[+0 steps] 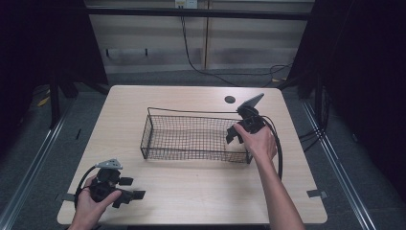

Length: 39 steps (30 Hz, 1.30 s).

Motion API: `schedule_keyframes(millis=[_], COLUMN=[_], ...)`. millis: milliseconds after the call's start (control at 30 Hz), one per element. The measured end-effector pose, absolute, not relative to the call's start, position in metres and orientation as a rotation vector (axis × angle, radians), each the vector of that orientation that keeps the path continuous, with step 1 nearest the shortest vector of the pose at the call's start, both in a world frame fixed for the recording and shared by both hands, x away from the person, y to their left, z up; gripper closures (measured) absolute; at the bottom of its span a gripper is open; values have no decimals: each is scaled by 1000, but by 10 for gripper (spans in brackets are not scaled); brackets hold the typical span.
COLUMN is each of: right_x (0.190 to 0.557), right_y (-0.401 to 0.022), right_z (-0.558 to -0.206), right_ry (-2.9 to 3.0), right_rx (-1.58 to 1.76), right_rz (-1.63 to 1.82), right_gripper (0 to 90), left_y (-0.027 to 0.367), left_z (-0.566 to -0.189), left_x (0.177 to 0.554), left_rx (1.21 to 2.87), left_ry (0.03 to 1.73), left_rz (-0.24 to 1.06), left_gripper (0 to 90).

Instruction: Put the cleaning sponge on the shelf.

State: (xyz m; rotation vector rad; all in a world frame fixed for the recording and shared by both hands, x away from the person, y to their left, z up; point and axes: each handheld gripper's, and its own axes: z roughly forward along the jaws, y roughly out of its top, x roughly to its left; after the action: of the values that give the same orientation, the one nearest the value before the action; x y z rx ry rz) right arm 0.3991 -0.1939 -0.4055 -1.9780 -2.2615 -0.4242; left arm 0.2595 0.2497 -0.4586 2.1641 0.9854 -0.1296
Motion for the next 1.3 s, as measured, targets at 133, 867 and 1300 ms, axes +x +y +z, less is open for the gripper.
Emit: schedule_keyframes(millis=[133, 867, 1300], right_x=[396, 366, 344], right_y=[-195, -202, -203], right_z=[-402, -377, -374], right_ry=[-2301, -2515, -2559], right_rx=[-1945, -1702, -1625], right_rz=[-493, -790, -910], right_gripper=[194, 262, 260], left_y=[250, 249, 249], left_z=[-458, -459, -460], left_x=[259, 259, 260], left_rx=[2161, 2164, 2171], left_ry=[987, 991, 993], left_rz=[-129, -129, -129], left_gripper=[198, 197, 198])
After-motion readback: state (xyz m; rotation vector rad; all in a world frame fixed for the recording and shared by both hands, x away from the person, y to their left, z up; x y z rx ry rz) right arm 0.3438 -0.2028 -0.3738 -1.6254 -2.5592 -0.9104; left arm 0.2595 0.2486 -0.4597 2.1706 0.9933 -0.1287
